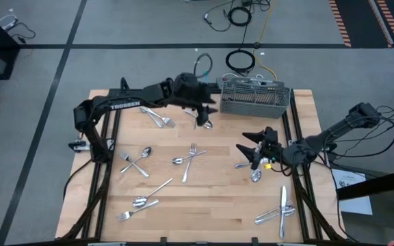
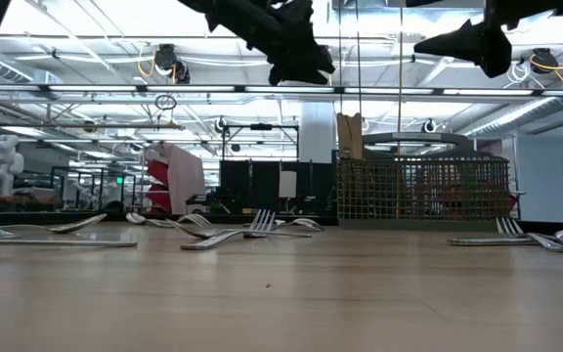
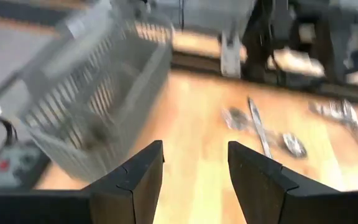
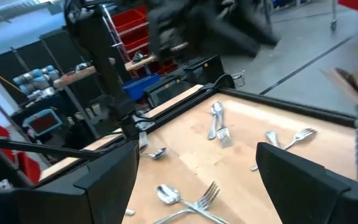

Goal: Sort silverware
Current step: Put the silver knife into the silverware basket

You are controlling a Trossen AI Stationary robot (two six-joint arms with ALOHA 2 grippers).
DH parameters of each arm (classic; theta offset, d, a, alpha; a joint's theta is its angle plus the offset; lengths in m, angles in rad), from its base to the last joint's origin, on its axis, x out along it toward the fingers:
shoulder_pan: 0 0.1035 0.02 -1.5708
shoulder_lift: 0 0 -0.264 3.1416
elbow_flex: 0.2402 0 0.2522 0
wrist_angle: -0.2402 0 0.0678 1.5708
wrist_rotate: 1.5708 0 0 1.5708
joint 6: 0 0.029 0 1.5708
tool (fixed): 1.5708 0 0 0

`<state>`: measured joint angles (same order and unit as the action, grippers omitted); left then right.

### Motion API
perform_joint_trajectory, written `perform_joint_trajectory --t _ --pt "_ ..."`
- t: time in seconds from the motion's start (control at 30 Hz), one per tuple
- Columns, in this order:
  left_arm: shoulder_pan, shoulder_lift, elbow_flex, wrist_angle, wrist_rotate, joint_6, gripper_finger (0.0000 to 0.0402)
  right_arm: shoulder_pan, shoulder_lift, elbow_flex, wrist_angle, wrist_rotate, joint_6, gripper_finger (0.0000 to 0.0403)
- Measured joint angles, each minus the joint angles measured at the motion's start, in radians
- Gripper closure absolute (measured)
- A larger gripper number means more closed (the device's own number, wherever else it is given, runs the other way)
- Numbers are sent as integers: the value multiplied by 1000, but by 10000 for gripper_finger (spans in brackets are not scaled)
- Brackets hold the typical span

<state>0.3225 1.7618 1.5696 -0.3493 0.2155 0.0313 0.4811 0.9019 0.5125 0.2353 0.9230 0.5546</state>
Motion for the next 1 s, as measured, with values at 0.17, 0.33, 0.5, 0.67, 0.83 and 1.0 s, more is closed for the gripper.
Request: perform_joint_trajectory --t 0.17,0.33,0.5,0.67,0.83,1.0 --pt "-74 1 -23 -48 -57 -40 214 -48 0 0 10 -1 -96 89" --pt "-156 2 -42 -67 -113 -78 214 -112 0 0 55 -24 -237 89" --pt "-223 1 -42 -96 -200 -96 214 -194 2 0 105 -140 -308 89" --pt "-249 1 -41 -116 -221 -102 214 -253 3 0 105 -197 -304 89" --pt "-251 2 -41 -113 -244 -103 214 -272 3 0 104 -199 -302 89" --pt "-243 2 -41 -110 -251 -100 214 -273 3 0 103 -199 -302 89"
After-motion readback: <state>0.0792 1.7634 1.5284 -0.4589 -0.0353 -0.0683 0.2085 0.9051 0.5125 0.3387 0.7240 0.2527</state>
